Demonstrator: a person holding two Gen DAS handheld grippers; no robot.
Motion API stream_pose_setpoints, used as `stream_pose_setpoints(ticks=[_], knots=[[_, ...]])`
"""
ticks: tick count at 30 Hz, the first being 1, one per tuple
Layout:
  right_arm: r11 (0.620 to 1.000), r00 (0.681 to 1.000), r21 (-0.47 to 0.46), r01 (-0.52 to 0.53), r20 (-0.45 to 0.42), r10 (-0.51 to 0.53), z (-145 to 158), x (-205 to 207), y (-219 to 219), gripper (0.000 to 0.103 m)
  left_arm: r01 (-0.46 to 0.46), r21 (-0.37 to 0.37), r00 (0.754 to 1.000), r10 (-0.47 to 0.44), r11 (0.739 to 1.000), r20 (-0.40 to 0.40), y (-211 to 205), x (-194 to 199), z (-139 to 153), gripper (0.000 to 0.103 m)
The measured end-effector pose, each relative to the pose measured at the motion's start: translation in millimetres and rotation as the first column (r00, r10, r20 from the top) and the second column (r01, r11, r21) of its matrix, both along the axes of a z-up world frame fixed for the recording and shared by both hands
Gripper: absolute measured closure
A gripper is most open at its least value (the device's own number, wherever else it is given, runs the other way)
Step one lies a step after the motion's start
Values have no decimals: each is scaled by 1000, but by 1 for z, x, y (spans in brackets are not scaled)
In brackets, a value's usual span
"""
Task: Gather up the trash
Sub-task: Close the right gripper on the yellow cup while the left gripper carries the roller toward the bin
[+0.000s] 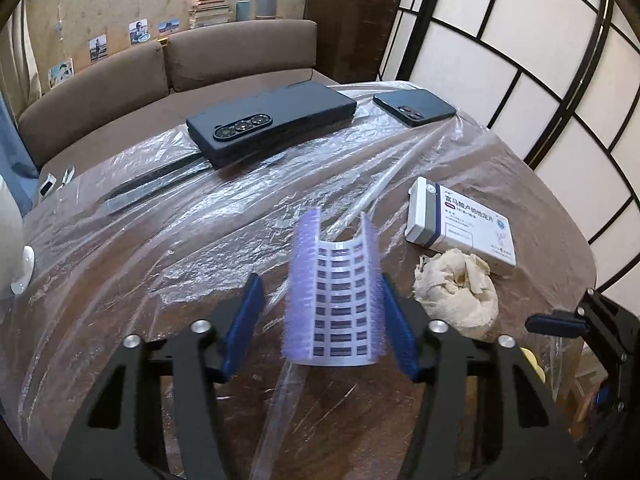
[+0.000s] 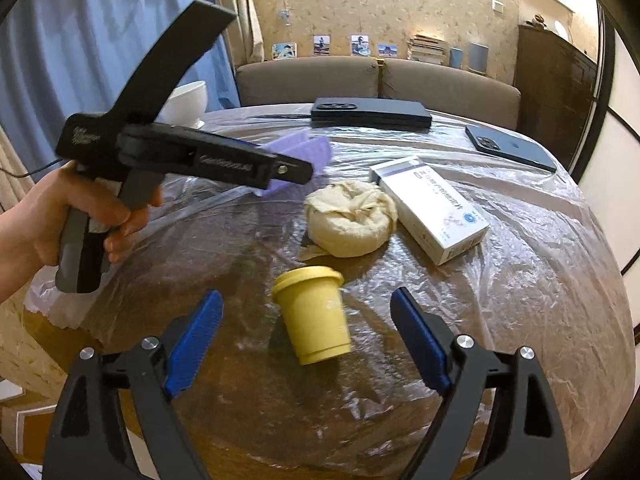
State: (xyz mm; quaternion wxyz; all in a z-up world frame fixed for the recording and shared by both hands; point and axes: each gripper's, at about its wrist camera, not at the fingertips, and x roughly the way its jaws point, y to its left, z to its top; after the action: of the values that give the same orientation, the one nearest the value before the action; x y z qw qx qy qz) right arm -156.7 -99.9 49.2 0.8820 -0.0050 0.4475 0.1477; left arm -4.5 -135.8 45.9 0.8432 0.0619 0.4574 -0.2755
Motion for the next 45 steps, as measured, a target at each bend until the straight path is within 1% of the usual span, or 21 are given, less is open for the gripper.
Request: stream_pose_setpoints(ticks=[1,2,5,6,7,8,13,16,23,31,36,41,45], knots=[[1000,1000,-3,-3,-2,3,0,1,0,32,7,1,1000,-7,1000,-1,-1,-1,0,51],[1000,1000,-13,-9,-3,9,0,3,0,39,16,5,1000,-16,1000,1,-2,-2,0,52],[999,1000,-27,-24,-6,24,-1,4,2,53,27,16,1000,-28,999,5,-7,-4,0,53],[999,1000,-30,-27,-7,26,-1,5,3,55,30,17,1000,-30,999,5,-8,-4,0,56],[999,1000,-33,-28,-10,27,-2,5,3,63,31,19,999,-31,999,6,-8,-4,1,58],[999,1000,-36,-28,-12,27,-2,6,4,66,31,26,999,-32,999,10,-9,-5,1,58],[999,1000,-31,-12,-6,12,-1,4,1,66,20,34,999,-22,999,31,-8,-11,2,58],[1000,1000,4,7,-6,-7,3,5,-6,66,8,24,999,-9,1000,42,-5,-18,7,58],[998,999,50,33,-13,-32,11,1,-17,66,-55,-56,998,57,997,30,12,-41,19,58],[996,999,81,29,-15,-28,12,-4,-21,66,-141,-136,989,144,981,13,31,-76,28,58],[996,1000,94,11,-5,-11,18,-11,-21,66,-175,-137,984,179,975,17,37,-99,33,58],[995,1000,97,-10,-2,10,21,-19,-21,66,-204,-142,978,206,969,4,39,-117,33,58],[993,1000,114,-26,-3,27,23,-26,-20,66,-223,-125,975,224,967,-4,38,-130,31,58]])
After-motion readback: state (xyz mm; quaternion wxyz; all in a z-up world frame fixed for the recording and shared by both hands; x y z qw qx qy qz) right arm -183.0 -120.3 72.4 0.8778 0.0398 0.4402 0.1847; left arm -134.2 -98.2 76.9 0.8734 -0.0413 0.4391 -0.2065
